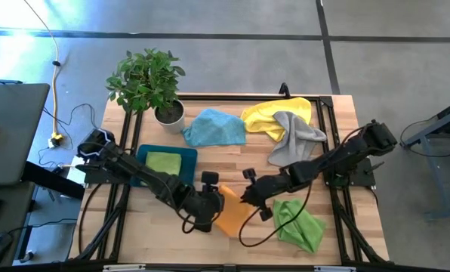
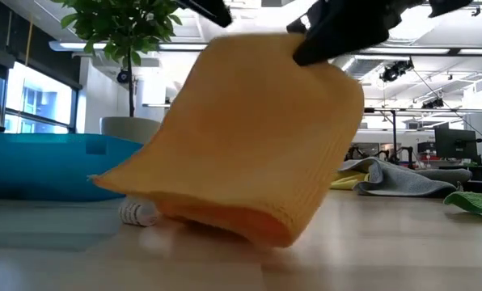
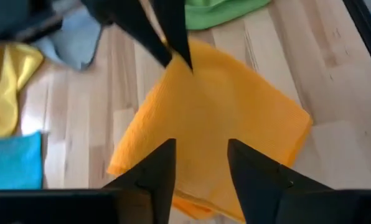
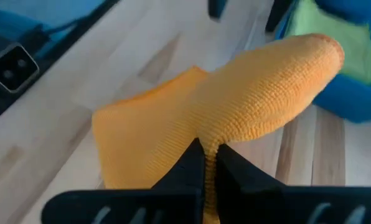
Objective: Fold microfiber towels
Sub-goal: Stack the orange microfiber towel on top of the light green microfiber towel in the bin
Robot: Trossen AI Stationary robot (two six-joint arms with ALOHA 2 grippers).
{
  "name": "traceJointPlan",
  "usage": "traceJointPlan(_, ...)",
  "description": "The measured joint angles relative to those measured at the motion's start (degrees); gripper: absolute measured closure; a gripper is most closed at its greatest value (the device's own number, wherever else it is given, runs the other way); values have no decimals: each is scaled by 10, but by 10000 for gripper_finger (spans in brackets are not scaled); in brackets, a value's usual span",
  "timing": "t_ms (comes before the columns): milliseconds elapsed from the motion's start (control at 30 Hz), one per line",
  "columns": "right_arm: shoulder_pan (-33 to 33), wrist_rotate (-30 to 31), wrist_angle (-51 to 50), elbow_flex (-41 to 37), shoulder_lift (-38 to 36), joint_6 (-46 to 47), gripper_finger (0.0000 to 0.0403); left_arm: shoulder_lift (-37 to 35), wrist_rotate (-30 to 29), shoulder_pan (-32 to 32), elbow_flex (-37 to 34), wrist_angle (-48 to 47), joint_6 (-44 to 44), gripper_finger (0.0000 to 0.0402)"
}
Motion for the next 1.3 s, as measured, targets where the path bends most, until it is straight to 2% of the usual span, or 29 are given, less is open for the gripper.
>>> traceJointPlan(167, 0, 0, -36, 0, 1, -2, 403, 0, -29, 6, 0, 51, 51, 215)
traceJointPlan(267, 0, 0, -38, 12, 1, -25, 403, 0, -24, 21, 0, 96, 66, 193)
traceJointPlan(433, 0, 47, -47, 49, 1, -88, 403, 0, 17, 56, 0, 123, -3, 180)
traceJointPlan(567, -1, 55, -86, 77, 1, -126, 403, 0, 53, 73, 0, 120, -4, 179)
traceJointPlan(667, -2, 84, -111, 95, 1, -143, 403, 2, 90, 84, 0, 106, -17, 179)
traceJointPlan(800, 1, 97, -144, 112, 1, -154, 403, 3, 82, 88, 0, 78, -25, 179)
traceJointPlan(1033, 3, 101, -144, 122, 1, -153, 403, 3, 95, 85, -1, 52, -53, 182)
traceJointPlan(1167, 3, 101, -144, 122, 1, -151, 403, 3, 95, 83, -1, 52, -58, 203)
traceJointPlan(1300, 3, 101, -136, 122, 1, -134, 403, 3, 90, 82, -1, 52, -74, 246)
